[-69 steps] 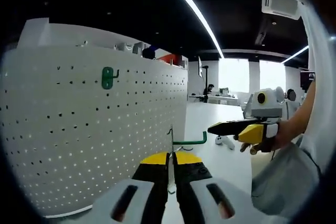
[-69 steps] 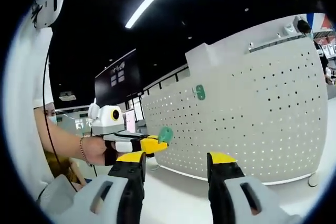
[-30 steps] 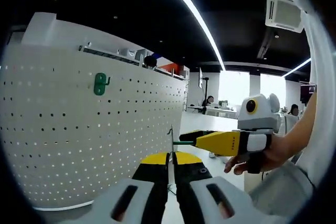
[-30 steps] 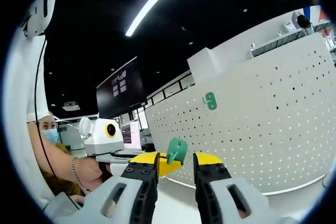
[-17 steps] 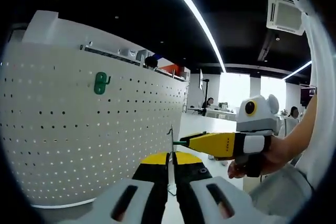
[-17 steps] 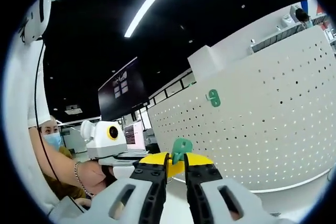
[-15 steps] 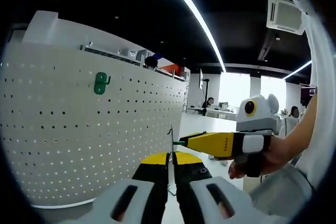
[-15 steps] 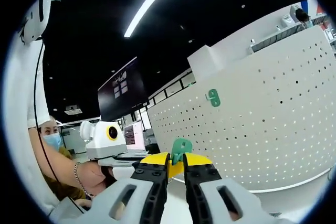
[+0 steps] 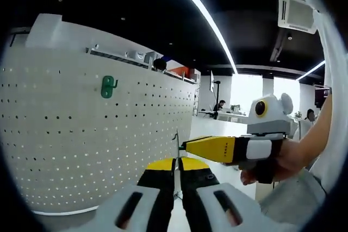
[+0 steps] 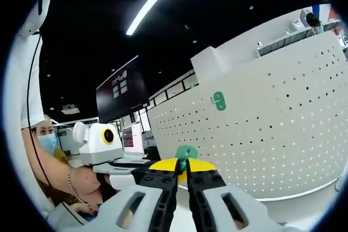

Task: Insert the hook assembly into the mounting plate slot until the hook locks in place.

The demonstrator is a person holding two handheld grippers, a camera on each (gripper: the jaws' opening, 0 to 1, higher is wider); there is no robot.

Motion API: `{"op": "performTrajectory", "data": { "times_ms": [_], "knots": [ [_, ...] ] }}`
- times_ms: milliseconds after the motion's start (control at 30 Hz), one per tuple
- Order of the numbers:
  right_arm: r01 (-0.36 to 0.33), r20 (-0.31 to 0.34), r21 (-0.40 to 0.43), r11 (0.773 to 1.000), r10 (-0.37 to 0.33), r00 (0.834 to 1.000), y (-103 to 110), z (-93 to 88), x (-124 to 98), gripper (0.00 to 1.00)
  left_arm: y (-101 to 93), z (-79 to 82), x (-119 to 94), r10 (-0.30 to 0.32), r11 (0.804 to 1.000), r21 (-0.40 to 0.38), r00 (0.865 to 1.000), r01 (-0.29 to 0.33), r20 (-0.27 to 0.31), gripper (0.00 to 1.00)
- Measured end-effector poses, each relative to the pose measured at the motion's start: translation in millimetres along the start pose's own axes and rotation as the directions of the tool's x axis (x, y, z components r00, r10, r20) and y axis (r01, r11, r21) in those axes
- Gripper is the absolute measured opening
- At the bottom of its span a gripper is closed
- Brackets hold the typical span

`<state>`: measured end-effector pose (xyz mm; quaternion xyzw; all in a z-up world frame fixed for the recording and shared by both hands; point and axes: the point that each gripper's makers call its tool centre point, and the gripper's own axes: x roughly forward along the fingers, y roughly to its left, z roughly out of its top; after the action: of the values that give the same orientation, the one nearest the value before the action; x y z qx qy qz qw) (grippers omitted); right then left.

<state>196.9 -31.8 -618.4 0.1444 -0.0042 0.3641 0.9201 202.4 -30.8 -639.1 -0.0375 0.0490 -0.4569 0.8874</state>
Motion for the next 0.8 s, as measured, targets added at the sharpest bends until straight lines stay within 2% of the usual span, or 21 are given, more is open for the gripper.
{"op": "performTrajectory", "data": {
  "times_ms": [133, 267, 333, 433, 467, 567, 633, 800],
  "knots": [
    [0.038, -0.004, 0.001, 0.999, -0.038, 0.999, -3, 0.0, 1, 0.02, 0.3, -0.4, 0, 0.022, 1.0, 0.008, 1.0, -0.022, 0.0, 0.02],
    [0.044, 0.0, 0.011, 0.999, -0.044, 0.999, -3, 1.7, 3, 0.02, 2.2, 1.4, -1, 0.033, 0.999, 0.001, 0.999, -0.033, 0.009, 0.02],
    [0.042, -0.039, 0.015, 0.999, -0.041, 0.998, -5, -3.8, 4, 0.02, 2.3, -0.9, -1, 0.033, 0.999, 0.016, 0.999, -0.033, -0.007, 0.02],
    [0.038, -0.076, -0.024, 0.999, -0.04, 0.996, -4, -6.2, 6, 0.02, 2.2, -2.1, -1, 0.034, 0.999, 0.034, 0.999, -0.033, -0.014, 0.02],
    [0.045, -0.096, -0.008, 0.999, -0.046, 0.994, -3, -8.5, 5, 0.02, 2.5, -3.7, -2, 0.033, 0.999, 0.042, 0.999, -0.032, -0.024, 0.02],
    [0.047, -0.088, -0.003, 0.999, -0.047, 0.995, -3, -6.5, 5, 0.02, 2.4, -1.7, -2, 0.03, 0.999, 0.026, 1.0, -0.029, -0.008, 0.01],
    [0.057, -0.051, 0.012, 0.998, -0.056, 0.997, -4, -3.3, 5, 0.02, 2.7, 0.6, -1, 0.035, 0.999, 0.025, 0.999, -0.035, -0.002, 0.01],
    [0.066, -0.049, 0.017, 0.998, -0.066, 0.997, -6, -2.8, 6, 0.02, 3.8, 1.2, 2, 0.034, 0.999, 0.007, 0.999, -0.034, -0.009, 0.01]
  ]
}}
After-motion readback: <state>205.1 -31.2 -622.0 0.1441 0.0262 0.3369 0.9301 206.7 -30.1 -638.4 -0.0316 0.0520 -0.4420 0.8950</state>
